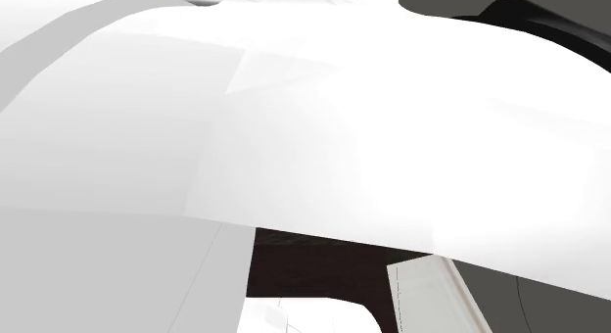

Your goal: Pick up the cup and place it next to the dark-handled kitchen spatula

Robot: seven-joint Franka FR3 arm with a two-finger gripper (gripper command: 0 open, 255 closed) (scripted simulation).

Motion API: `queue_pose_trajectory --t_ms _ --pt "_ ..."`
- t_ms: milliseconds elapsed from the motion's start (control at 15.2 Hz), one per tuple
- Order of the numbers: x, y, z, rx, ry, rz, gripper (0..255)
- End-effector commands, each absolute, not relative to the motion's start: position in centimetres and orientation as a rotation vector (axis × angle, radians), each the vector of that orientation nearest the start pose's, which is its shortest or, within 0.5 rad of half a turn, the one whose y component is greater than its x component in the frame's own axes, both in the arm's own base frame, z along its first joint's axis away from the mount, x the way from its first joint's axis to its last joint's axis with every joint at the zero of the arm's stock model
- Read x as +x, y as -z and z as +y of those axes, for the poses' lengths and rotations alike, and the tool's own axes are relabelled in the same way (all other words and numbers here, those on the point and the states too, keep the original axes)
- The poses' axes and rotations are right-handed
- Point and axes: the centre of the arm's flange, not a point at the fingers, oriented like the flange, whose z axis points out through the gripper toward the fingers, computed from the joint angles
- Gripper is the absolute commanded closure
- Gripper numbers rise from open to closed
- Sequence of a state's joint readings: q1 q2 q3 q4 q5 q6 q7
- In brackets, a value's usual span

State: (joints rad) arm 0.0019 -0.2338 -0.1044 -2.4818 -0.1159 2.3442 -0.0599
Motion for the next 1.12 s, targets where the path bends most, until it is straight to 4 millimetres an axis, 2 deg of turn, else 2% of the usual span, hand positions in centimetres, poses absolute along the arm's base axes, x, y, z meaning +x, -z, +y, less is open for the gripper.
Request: queue_pose_trajectory --t_ms 0,330,1056 --pt "45.3 -38.4 -4.9 -3.208 0.143 -0.057 255" --pt "45.3 -38.4 -4.9 -3.208 0.143 -0.057 255" --pt "45.3 -44.2 -4.9 -3.208 0.143 -0.057 255"
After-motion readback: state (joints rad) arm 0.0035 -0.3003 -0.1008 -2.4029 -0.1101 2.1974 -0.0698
